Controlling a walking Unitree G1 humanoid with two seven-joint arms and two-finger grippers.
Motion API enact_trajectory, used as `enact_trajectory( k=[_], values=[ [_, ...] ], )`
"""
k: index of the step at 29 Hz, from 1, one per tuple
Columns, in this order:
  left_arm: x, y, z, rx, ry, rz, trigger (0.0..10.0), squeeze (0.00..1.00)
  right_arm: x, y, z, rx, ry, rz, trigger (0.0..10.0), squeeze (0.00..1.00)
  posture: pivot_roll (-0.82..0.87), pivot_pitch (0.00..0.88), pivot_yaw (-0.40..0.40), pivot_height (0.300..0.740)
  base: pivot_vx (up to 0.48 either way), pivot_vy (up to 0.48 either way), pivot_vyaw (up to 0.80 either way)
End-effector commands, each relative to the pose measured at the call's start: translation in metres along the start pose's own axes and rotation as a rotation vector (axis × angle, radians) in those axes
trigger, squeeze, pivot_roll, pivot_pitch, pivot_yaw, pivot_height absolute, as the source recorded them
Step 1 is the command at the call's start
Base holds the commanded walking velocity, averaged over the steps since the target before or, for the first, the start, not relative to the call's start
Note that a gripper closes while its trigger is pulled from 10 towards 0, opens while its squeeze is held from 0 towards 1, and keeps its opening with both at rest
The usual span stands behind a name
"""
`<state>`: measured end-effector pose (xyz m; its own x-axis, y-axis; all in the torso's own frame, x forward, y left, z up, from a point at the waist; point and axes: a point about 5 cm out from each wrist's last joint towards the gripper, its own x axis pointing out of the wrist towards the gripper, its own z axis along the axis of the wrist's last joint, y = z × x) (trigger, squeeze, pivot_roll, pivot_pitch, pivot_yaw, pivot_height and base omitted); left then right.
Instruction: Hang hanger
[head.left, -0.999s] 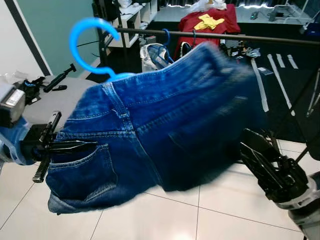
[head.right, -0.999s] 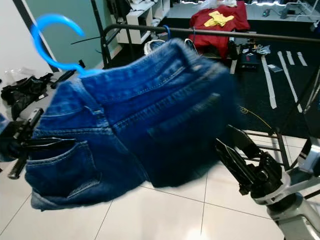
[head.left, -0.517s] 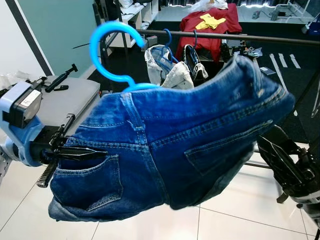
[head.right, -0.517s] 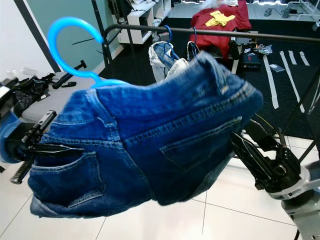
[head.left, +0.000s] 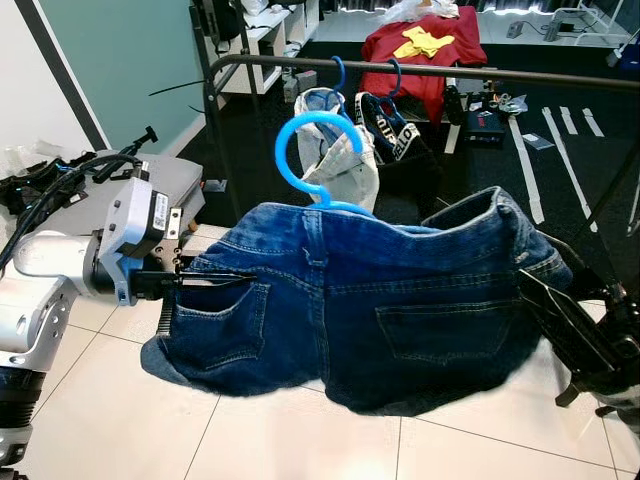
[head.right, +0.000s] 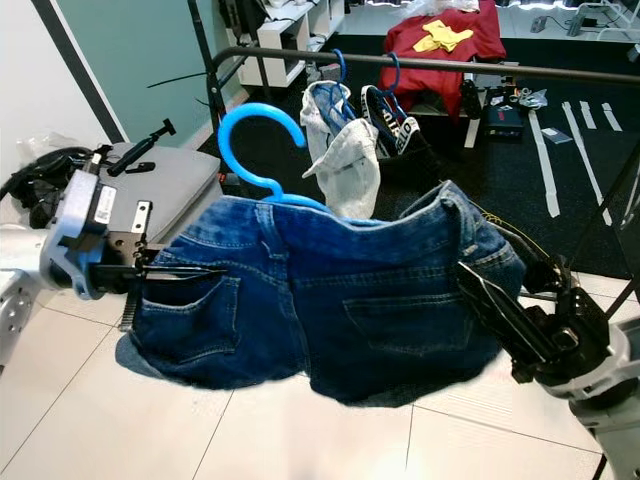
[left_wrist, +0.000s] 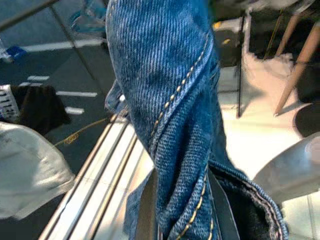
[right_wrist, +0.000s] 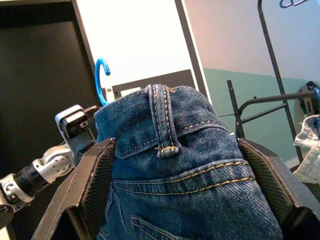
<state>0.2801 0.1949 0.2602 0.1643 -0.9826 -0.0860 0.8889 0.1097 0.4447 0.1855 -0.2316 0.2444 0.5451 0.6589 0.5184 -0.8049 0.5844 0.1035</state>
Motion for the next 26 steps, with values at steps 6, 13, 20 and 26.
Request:
enact_trajectory(
  k=[6,13,20,26],
  values=[
    [-0.013,0.001,0.007,0.045,-0.004,-0.048,10.0,0.00,-0.007,-0.005,-0.016,0.013,0.110,-0.074,10.0,0.00,-0.09,0.082,0.080,0.740,0.000,0.000,0.00],
    [-0.019,0.001,0.000,0.042,0.047,-0.050,10.0,0.00,-0.009,-0.010,-0.015,-0.001,0.105,-0.110,0.0,0.00,-0.09,0.084,0.080,0.740,0.000,0.000,0.00],
    [-0.028,0.004,-0.008,0.033,0.090,-0.012,10.0,0.00,-0.010,-0.012,-0.013,-0.014,0.096,-0.127,0.0,0.00,-0.09,0.085,0.080,0.740,0.000,0.000,0.00],
    [-0.030,0.003,-0.020,0.032,0.172,-0.003,10.0,0.00,-0.009,-0.014,-0.013,-0.032,0.085,-0.151,0.0,0.00,-0.09,0.088,0.079,0.740,0.000,0.000,0.00]
  ],
)
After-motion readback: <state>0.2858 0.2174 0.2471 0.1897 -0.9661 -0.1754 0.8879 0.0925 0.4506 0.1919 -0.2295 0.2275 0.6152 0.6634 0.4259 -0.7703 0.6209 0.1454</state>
